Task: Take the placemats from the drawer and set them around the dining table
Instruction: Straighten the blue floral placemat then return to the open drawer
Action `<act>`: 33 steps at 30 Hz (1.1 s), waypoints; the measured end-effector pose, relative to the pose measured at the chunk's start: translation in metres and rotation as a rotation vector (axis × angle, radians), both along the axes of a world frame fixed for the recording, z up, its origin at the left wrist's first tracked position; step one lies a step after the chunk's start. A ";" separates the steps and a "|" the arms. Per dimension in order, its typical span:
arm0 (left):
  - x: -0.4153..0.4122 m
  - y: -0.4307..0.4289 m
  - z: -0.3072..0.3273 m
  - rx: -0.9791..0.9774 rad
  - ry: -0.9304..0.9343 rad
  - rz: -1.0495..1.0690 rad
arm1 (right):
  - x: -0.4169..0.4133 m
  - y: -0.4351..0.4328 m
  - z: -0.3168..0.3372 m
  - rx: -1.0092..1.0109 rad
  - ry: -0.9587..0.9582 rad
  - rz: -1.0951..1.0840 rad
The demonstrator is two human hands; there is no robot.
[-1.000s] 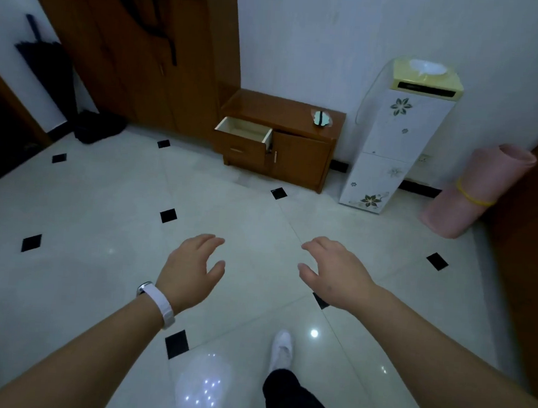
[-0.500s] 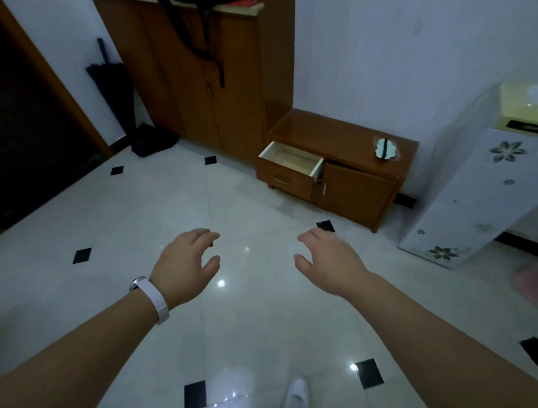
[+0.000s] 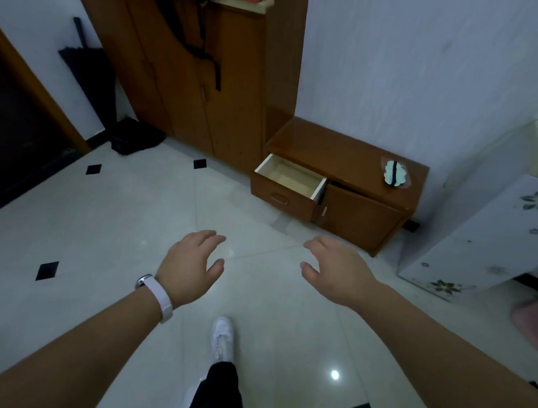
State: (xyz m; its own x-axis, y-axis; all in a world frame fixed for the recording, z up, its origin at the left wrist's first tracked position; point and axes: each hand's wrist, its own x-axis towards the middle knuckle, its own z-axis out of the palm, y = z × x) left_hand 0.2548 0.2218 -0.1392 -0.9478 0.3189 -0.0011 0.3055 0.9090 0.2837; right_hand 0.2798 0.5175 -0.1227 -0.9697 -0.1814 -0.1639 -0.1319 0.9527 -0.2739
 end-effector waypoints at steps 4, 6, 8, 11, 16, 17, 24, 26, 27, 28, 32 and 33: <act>-0.085 -0.005 -0.019 0.042 -0.022 -0.072 | -0.062 -0.005 -0.004 0.050 -0.008 -0.064; -0.129 -0.010 -0.023 0.053 -0.049 -0.112 | -0.093 -0.011 -0.006 0.062 -0.019 -0.102; -0.171 -0.017 -0.022 0.064 -0.059 -0.140 | -0.124 -0.020 -0.006 0.077 -0.040 -0.126; -0.230 -0.030 -0.018 0.060 -0.066 -0.170 | -0.174 -0.038 0.001 0.107 -0.040 -0.152; -0.314 -0.042 -0.022 0.016 -0.083 -0.237 | -0.234 -0.058 0.004 0.108 -0.016 -0.179; -0.325 -0.041 -0.024 0.012 -0.088 -0.254 | -0.242 -0.059 0.003 0.112 -0.017 -0.178; -0.397 -0.012 -0.044 -0.023 -0.129 -0.331 | -0.299 -0.040 -0.016 0.111 -0.053 -0.205; -0.414 -0.002 -0.051 -0.033 -0.146 -0.345 | -0.315 -0.032 -0.029 0.103 -0.066 -0.214; -0.423 0.003 -0.053 -0.044 -0.156 -0.347 | -0.324 -0.028 -0.034 0.097 -0.077 -0.214; -0.431 0.007 -0.054 -0.051 -0.160 -0.345 | -0.334 -0.024 -0.039 0.085 -0.087 -0.213; -0.466 0.024 -0.056 -0.097 -0.169 -0.344 | -0.378 -0.007 -0.052 0.028 -0.096 -0.223; -0.477 0.029 -0.057 -0.119 -0.173 -0.344 | -0.388 -0.003 -0.056 0.023 -0.094 -0.222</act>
State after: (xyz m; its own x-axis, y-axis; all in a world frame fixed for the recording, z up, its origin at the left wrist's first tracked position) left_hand -0.2220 0.2508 -0.1965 -0.7683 0.6055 -0.2076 0.5547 0.7916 0.2562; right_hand -0.1086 0.5149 -0.1783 -0.9656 0.0394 -0.2572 0.1068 0.9614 -0.2534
